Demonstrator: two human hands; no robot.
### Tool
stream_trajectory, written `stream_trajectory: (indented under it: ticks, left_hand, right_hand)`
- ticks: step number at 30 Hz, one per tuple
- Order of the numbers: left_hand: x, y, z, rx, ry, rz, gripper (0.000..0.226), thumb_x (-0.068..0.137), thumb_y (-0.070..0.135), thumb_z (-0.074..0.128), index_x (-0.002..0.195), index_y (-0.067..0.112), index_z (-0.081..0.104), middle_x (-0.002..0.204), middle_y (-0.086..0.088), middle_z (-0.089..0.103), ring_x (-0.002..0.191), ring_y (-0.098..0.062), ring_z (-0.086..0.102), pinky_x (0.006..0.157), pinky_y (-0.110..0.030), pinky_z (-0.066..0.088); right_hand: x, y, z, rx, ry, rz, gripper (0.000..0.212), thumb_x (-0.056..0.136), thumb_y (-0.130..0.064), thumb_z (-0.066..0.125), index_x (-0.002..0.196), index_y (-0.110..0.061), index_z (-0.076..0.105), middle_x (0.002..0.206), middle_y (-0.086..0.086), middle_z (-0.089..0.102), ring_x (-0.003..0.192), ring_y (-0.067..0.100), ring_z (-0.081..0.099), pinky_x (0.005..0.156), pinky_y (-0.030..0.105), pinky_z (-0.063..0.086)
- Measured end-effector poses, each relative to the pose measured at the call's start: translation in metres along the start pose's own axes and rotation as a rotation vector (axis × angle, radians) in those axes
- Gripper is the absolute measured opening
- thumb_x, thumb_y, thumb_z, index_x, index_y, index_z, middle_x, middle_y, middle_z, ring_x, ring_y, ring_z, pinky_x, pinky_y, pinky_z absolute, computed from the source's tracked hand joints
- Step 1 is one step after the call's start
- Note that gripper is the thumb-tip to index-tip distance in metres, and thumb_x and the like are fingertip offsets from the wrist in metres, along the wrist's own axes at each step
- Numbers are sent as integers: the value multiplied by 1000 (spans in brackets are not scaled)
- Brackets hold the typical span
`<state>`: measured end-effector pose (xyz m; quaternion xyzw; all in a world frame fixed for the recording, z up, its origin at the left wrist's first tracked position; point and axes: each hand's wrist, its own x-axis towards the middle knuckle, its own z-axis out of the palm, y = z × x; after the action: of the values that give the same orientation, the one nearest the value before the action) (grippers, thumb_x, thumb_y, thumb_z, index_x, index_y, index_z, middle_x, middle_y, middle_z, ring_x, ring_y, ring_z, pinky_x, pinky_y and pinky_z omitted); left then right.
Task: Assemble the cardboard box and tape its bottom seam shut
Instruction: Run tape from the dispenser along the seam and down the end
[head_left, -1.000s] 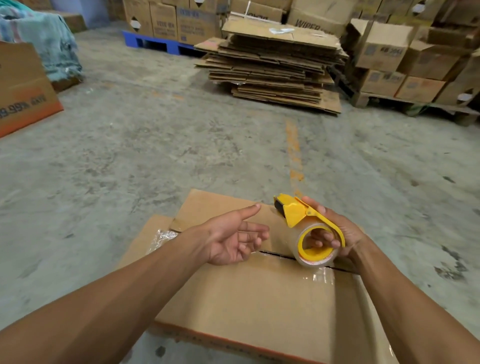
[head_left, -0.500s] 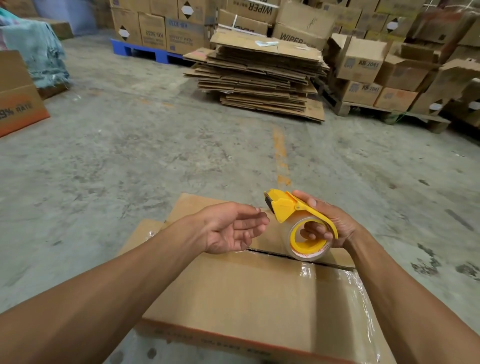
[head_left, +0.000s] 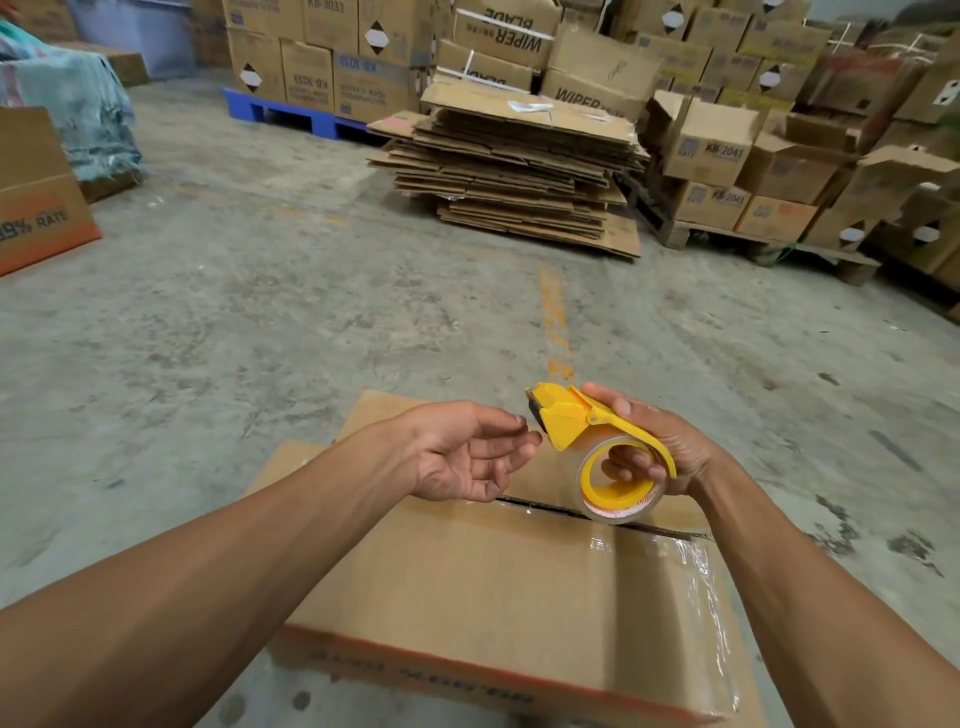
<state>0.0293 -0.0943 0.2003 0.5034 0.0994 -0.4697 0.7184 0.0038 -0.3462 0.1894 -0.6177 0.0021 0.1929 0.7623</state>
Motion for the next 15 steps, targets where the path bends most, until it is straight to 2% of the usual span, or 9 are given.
stream_trajectory:
  ticks: [3, 7, 11, 15]
  left_hand:
    - [-2, 0, 1, 4, -8, -15, 2, 90, 10, 63, 91, 11, 65, 83, -3, 73, 65, -14, 68, 62, -24, 40]
    - [-2, -1, 1, -20, 10, -16, 7, 88, 11, 66, 82, 10, 65, 76, -2, 69, 61, -12, 64, 61, -22, 40]
    - [2, -2, -8, 24, 86, -29, 16, 95, 7, 57, 80, 9, 63, 67, -3, 66, 63, -11, 56, 61, -23, 43]
    - [3, -2, -47, 136, 192, -62, 20, 97, 8, 53, 78, 9, 61, 55, -1, 61, 49, -10, 54, 56, -24, 48]
  right_hand:
    - [-3, -2, 2, -12, -3, 2, 66, 49, -48, 94, 109, -27, 77, 33, 5, 42, 23, 11, 38, 41, 23, 42]
    - [-3, -3, 5, -26, -42, 13, 67, 51, -54, 91, 111, -28, 76, 34, 5, 42, 24, 10, 38, 43, 23, 44]
    - [-2, -3, 14, -89, -100, 56, 65, 54, -53, 90, 113, -30, 75, 37, 4, 46, 26, 9, 41, 41, 23, 45]
    - [0, 6, 22, -192, -115, 135, 65, 54, -49, 91, 114, -32, 74, 52, 9, 54, 31, 11, 47, 39, 22, 47]
